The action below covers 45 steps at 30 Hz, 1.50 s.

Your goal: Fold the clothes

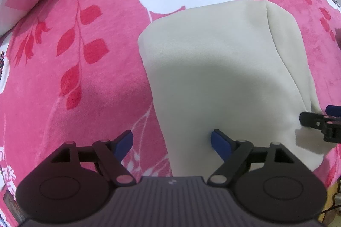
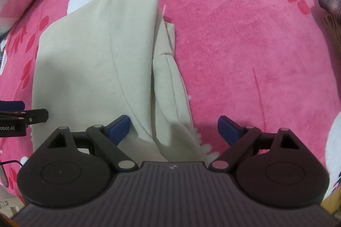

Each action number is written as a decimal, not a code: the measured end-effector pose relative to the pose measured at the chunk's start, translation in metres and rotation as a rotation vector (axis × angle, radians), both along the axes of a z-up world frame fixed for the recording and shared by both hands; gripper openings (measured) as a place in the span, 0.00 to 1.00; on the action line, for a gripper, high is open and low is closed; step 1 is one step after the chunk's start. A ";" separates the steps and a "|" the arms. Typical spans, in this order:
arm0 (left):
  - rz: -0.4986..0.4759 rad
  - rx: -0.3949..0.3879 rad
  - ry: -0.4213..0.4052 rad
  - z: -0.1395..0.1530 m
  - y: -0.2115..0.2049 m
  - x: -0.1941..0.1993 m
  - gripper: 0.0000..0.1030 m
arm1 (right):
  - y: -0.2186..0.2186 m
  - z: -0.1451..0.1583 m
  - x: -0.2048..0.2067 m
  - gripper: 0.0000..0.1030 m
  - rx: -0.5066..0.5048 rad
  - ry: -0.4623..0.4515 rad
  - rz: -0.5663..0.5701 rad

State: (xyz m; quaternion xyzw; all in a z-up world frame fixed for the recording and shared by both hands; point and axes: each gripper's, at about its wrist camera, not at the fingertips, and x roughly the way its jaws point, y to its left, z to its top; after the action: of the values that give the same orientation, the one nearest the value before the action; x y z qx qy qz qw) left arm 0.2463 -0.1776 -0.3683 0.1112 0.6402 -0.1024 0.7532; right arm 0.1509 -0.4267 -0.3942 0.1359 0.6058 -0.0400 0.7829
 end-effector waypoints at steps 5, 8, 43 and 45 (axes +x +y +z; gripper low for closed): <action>-0.004 0.007 -0.001 -0.001 -0.001 0.000 0.82 | 0.002 0.006 -0.005 0.88 0.003 -0.012 -0.020; -0.006 0.011 0.004 -0.001 -0.002 0.002 0.83 | 0.001 0.010 -0.007 0.88 0.015 -0.029 -0.034; 0.190 -0.646 0.171 -0.044 0.087 0.015 0.84 | -0.048 -0.019 0.042 0.99 0.484 -0.181 -0.151; 0.182 -0.691 0.179 -0.052 0.089 0.018 0.84 | -0.050 -0.031 0.053 0.99 0.510 -0.179 -0.145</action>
State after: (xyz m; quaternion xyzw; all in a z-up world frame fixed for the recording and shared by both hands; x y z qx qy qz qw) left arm 0.2641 -0.0889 -0.4202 -0.2164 0.6387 -0.2546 0.6931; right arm 0.2040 -0.4769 -0.4250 0.3745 0.5134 0.0701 0.7690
